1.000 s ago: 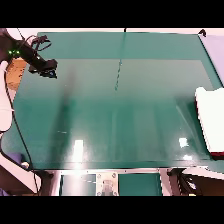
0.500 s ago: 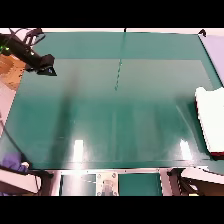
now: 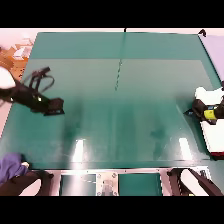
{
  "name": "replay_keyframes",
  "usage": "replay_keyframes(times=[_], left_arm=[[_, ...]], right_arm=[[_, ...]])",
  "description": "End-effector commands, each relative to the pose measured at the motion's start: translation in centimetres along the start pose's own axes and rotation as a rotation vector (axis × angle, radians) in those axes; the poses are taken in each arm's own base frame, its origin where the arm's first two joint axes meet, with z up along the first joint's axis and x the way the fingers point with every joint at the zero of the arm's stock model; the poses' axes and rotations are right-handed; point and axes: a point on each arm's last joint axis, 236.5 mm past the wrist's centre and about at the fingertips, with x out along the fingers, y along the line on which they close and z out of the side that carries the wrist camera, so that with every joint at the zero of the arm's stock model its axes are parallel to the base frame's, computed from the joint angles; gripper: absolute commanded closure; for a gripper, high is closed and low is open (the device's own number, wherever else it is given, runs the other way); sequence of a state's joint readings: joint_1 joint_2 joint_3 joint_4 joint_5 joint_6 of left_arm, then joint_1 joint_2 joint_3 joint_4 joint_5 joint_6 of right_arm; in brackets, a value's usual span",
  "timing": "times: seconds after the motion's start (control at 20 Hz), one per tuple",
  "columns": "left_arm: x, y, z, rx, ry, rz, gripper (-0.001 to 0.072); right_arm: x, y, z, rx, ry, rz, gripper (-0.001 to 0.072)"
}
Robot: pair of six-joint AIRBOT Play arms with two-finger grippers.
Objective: Fold the shirts.
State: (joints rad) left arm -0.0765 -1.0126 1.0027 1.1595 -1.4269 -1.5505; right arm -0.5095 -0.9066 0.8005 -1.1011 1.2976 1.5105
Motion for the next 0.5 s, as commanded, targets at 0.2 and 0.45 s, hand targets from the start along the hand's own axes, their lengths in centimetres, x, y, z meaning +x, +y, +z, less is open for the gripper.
replay_keyframes(times=[0.2, 0.45], left_arm=[[1.75, 0.35, -2.24, -0.02, -0.019, 0.007, 0.0685], [1.74, 0.33, -2.17, -0.021, -0.023, 0.006, 0.0685]], right_arm=[[0.82, 1.56, -1.92, -0.067, -0.023, 0.039, 0.0697], [0.82, 1.56, -1.92, -0.067, -0.023, 0.039, 0.0697]])
